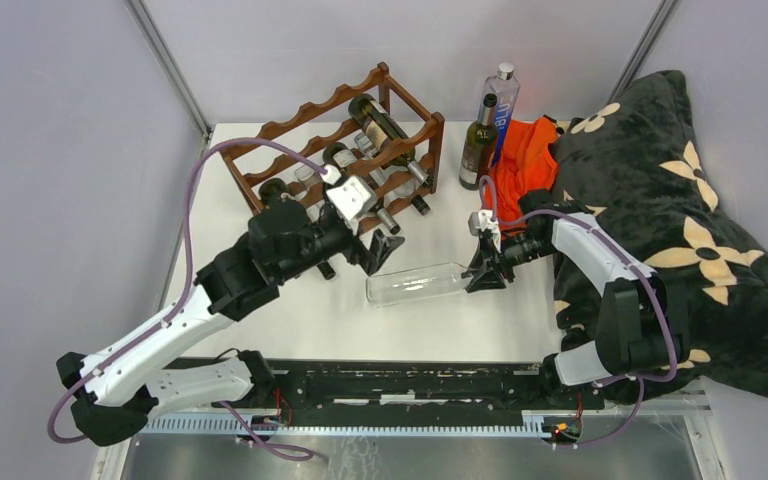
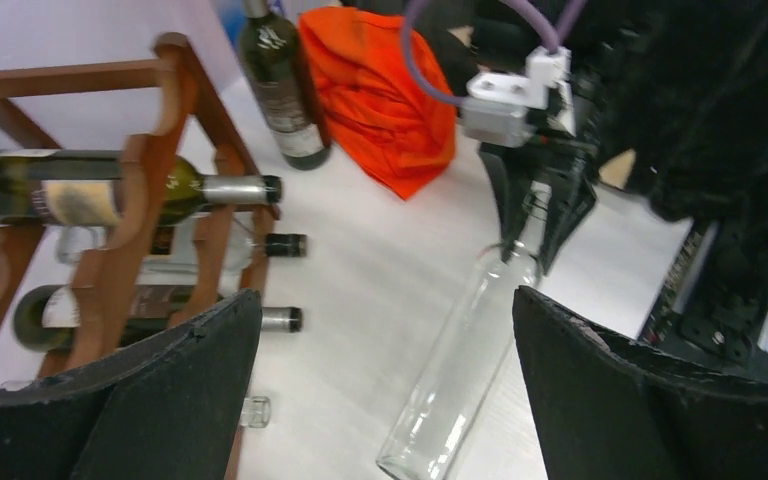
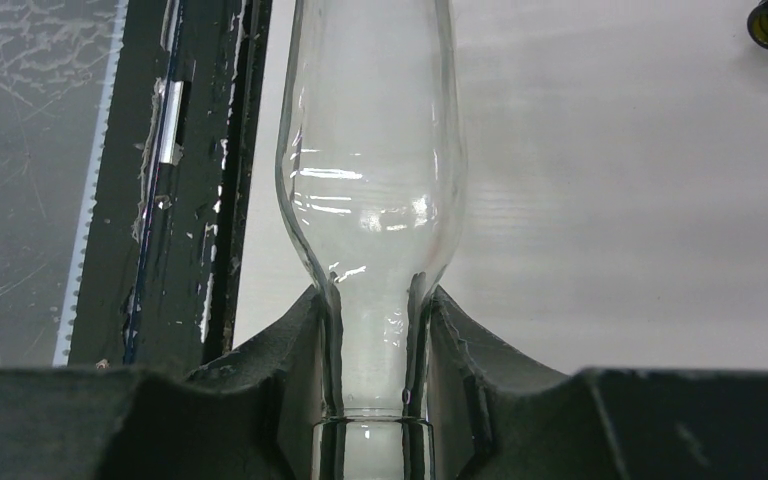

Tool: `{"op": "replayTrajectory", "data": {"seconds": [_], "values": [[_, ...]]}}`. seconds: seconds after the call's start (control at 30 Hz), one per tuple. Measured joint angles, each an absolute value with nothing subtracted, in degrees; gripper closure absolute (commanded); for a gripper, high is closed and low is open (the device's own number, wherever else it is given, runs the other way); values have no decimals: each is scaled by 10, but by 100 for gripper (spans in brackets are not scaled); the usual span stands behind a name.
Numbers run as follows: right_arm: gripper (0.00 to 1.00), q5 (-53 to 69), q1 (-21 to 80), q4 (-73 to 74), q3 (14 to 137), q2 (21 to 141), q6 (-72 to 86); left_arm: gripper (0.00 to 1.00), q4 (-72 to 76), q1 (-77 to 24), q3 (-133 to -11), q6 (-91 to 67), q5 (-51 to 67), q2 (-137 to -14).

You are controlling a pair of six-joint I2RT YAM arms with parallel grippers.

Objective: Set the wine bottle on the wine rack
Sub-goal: Place the wine bottle in the wine rack.

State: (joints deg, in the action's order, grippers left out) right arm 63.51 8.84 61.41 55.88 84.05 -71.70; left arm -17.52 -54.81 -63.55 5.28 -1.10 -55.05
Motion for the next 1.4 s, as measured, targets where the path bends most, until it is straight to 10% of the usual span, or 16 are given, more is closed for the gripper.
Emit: {"op": "replayTrajectory", "data": {"seconds": [1.0,1.4], "values": [[100,676,89,556,513,807,-627,0,-209,-428,-717,34,-32,-607],[100,630,105,216,457,715,-269,0,-210,-428,-728,34,-58,-606]]}}
